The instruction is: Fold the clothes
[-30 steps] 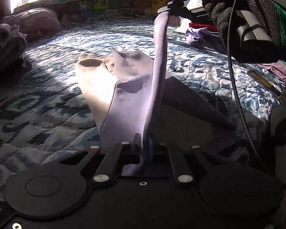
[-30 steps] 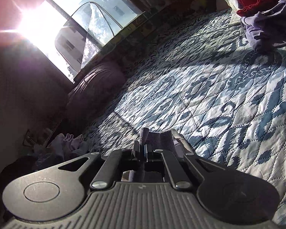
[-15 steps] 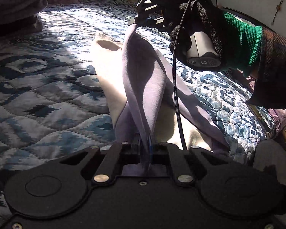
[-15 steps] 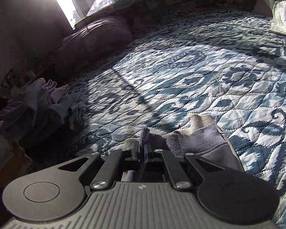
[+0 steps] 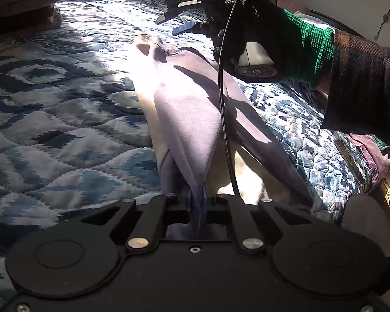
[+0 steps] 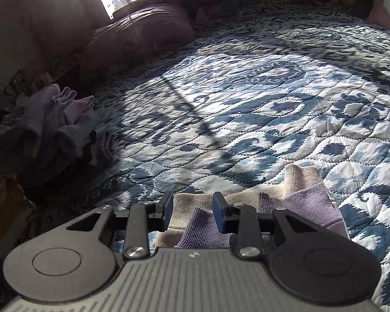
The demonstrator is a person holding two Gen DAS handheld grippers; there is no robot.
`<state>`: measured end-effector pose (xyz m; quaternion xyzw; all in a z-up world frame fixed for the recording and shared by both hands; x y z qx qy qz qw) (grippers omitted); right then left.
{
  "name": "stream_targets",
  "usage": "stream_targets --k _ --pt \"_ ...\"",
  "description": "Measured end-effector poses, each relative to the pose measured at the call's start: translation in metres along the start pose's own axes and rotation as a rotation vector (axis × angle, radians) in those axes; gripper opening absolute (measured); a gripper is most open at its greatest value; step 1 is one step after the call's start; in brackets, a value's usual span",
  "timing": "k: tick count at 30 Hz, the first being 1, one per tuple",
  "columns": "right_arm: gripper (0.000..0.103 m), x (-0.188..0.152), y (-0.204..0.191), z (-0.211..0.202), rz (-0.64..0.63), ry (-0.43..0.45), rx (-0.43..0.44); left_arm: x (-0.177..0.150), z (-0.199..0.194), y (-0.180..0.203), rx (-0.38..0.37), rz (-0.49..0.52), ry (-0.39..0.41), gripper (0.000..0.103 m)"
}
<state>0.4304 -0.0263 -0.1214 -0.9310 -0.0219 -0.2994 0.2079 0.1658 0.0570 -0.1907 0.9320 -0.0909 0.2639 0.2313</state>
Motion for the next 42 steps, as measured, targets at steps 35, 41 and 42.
stream_targets --k 35,41,42 --pt "0.036 -0.254 0.124 -0.154 0.063 0.061 0.089 0.017 -0.001 -0.013 -0.018 -0.121 0.123 0.031" --pt "0.042 -0.273 0.146 -0.162 0.351 0.043 0.277 -0.005 -0.02 -0.031 -0.031 -0.347 0.122 0.054" --pt "0.042 -0.275 0.148 -0.162 0.392 0.038 0.31 -0.011 -0.02 -0.033 -0.057 -0.395 0.111 0.054"
Point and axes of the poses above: each gripper's, at about its wrist camera, not at the fingertips, and z roughly the way its jaws point, y to its right, x to its top, the point moved 9 cm from there along z, roughly the way its jaws point, and after that the axes turned 11 degrees about -y, right-handed, at the moved point
